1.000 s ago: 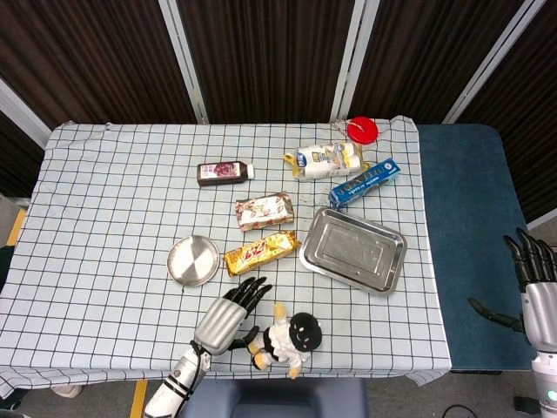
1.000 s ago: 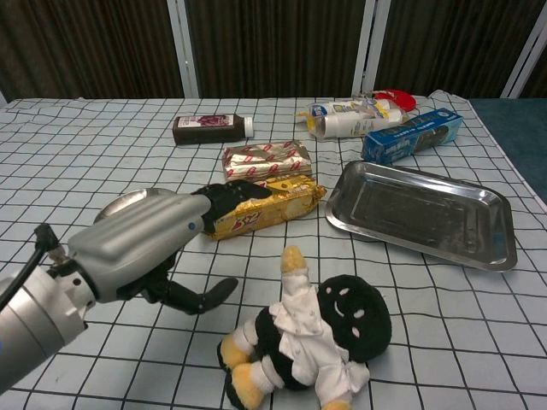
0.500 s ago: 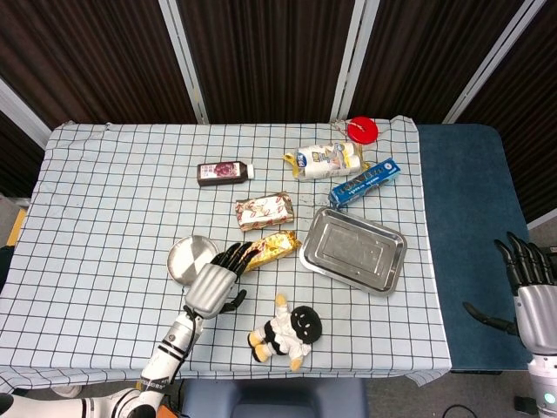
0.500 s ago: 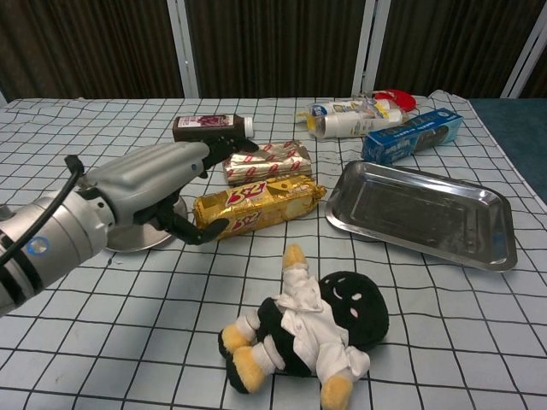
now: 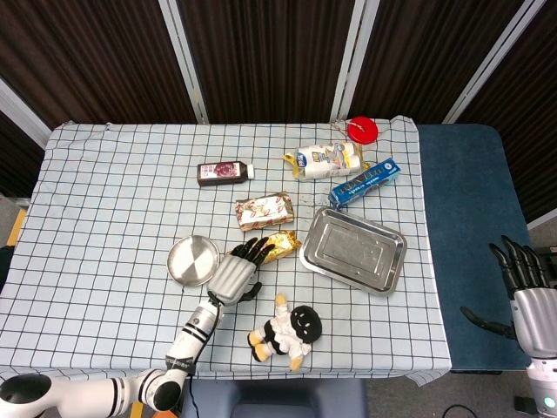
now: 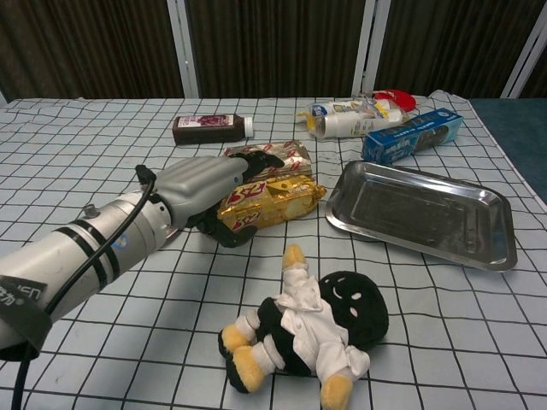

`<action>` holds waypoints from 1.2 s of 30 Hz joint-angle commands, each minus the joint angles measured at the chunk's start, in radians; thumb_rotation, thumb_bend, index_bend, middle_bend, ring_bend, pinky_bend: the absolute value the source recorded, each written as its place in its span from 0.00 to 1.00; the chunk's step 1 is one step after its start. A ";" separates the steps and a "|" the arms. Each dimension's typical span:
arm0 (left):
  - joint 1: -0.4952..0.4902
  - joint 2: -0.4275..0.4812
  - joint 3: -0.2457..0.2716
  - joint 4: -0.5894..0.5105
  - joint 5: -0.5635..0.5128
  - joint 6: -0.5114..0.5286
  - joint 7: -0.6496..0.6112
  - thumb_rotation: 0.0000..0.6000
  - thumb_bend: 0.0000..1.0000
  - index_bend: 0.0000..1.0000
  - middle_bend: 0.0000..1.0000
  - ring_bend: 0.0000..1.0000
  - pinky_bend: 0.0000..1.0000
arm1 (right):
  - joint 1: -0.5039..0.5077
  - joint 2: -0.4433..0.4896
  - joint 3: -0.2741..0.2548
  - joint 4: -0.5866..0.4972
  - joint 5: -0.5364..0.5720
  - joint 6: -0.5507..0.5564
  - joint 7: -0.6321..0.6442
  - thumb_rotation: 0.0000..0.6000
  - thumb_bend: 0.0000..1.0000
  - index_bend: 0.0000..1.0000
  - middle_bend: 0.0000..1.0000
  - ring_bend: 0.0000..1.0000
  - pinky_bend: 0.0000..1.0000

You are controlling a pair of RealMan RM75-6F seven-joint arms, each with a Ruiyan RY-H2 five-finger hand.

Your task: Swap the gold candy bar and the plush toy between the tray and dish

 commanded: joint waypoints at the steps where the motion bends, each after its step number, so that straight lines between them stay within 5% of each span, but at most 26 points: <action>1: -0.027 -0.026 -0.010 0.048 -0.022 -0.005 0.033 1.00 0.43 0.00 0.00 0.00 0.18 | 0.000 0.001 -0.002 -0.001 -0.001 -0.003 -0.002 1.00 0.06 0.00 0.00 0.00 0.04; 13: -0.065 -0.089 -0.015 0.168 -0.088 -0.008 0.051 1.00 0.43 0.00 0.00 0.00 0.17 | 0.003 0.004 -0.005 -0.001 -0.002 -0.010 0.007 1.00 0.06 0.00 0.00 0.00 0.04; 20: -0.080 -0.136 -0.019 0.258 -0.107 -0.004 0.037 1.00 0.42 0.02 0.10 0.14 0.18 | 0.006 0.008 -0.009 -0.002 -0.001 -0.023 0.009 1.00 0.06 0.00 0.00 0.00 0.04; 30: -0.080 -0.178 0.000 0.348 -0.021 0.053 -0.052 1.00 0.46 0.45 0.56 0.53 0.55 | 0.009 0.010 -0.012 -0.005 0.004 -0.036 0.003 1.00 0.06 0.00 0.00 0.00 0.04; 36: -0.078 -0.177 0.010 0.361 0.031 0.082 -0.094 1.00 0.47 0.54 0.68 0.64 0.65 | 0.008 0.009 -0.013 -0.006 0.005 -0.036 0.001 1.00 0.06 0.00 0.00 0.00 0.04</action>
